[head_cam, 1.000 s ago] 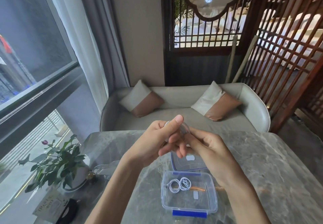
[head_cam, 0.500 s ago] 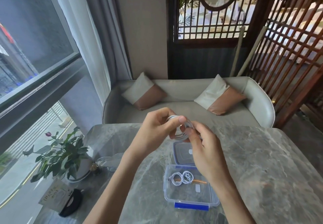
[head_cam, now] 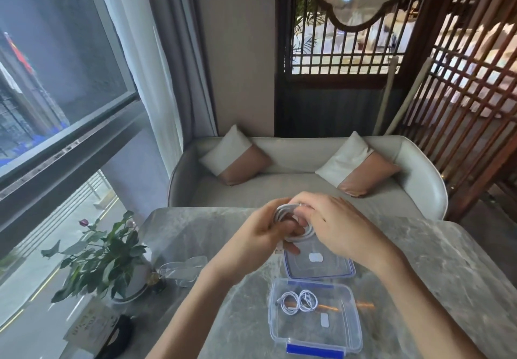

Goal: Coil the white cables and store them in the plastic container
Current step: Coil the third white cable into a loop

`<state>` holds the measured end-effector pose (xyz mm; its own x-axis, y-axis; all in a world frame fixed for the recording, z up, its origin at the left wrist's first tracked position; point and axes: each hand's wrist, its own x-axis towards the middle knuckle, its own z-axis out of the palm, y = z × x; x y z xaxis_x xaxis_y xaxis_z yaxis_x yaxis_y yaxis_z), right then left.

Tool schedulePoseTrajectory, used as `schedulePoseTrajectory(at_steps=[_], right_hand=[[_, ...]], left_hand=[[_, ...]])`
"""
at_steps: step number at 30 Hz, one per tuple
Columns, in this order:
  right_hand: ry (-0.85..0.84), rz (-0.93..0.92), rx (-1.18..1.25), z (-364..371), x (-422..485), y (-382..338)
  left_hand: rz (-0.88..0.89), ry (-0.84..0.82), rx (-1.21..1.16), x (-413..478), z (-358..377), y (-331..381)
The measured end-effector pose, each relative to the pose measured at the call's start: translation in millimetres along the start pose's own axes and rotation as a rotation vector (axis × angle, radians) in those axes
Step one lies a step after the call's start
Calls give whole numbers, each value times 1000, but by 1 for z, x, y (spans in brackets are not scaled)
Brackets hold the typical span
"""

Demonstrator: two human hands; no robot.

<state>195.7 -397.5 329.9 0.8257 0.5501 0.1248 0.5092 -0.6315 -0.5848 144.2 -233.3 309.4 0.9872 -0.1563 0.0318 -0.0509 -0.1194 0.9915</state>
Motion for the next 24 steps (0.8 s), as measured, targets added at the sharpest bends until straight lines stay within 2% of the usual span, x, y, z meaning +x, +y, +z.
schedulePoseTrajectory(at_steps=[4,7,8,10,12,15,18,20,22,24], right_hand=[[8,-55,178,0,5,-2],[5,-59,144,7,8,0],[5,-56,104,8,10,0],[18,-67,71,8,15,-3],[52,-88,181,5,20,-7],[65,-116,388,-2,24,-7],[178,-202,192,-14,28,3],[285,-251,23,-25,32,11],[288,-233,74,-28,32,17],[194,-162,314,-20,28,20]], left_hand=[[-56,11,-52,-6,-13,-1],[-50,-103,-75,-5,-23,3],[-53,-76,-61,-3,-24,5],[-8,118,77,3,-19,4],[159,296,297,7,-11,2],[317,413,444,8,-7,4],[384,458,490,10,-7,8],[407,422,417,10,-5,12],[432,378,380,11,-4,16],[439,379,392,15,-3,18]])
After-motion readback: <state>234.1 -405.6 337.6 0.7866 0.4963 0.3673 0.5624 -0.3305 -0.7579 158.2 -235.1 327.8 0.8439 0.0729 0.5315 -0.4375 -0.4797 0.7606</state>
